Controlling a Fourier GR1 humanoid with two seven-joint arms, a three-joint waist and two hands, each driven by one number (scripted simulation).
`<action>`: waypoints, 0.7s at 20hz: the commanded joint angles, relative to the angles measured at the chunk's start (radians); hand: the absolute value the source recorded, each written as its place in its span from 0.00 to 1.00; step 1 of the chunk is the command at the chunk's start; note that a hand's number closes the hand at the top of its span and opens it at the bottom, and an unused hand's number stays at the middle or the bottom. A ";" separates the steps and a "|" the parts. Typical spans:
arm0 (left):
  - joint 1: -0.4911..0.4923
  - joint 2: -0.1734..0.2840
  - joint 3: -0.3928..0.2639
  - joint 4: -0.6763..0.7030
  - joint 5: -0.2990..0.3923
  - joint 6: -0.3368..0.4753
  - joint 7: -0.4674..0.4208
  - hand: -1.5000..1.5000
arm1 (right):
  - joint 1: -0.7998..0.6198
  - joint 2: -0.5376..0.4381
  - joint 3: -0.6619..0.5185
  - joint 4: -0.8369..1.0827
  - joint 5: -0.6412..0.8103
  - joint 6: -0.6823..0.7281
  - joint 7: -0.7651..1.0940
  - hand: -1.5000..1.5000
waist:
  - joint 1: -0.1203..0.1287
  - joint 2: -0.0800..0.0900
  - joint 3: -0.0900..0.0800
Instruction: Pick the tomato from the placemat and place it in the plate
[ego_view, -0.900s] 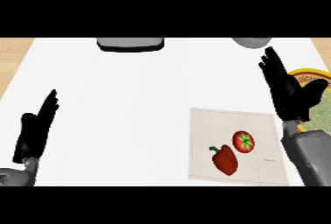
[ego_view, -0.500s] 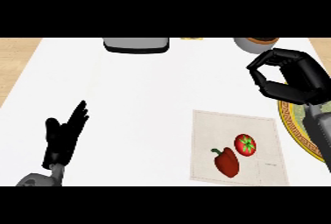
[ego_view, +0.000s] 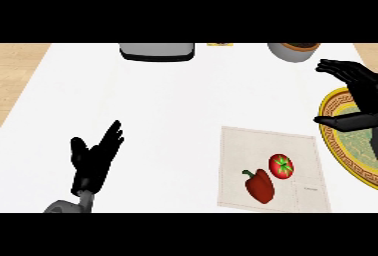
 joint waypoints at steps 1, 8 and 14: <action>-0.009 -0.028 0.003 -0.002 -0.010 0.013 0.028 0.50 | -0.076 -0.058 0.000 0.154 0.085 0.116 -0.149 0.00 | -0.008 -0.007 -0.001; 0.017 -0.019 0.013 0.008 -0.004 -0.003 0.007 0.50 | -0.066 -0.203 0.234 0.000 0.349 0.102 -0.128 0.00 | -0.015 -0.014 -0.003; 0.029 0.018 0.037 -0.095 0.013 -0.010 0.092 0.50 | -0.026 -0.231 0.315 -0.166 0.439 0.056 -0.030 0.00 | -0.032 -0.022 -0.003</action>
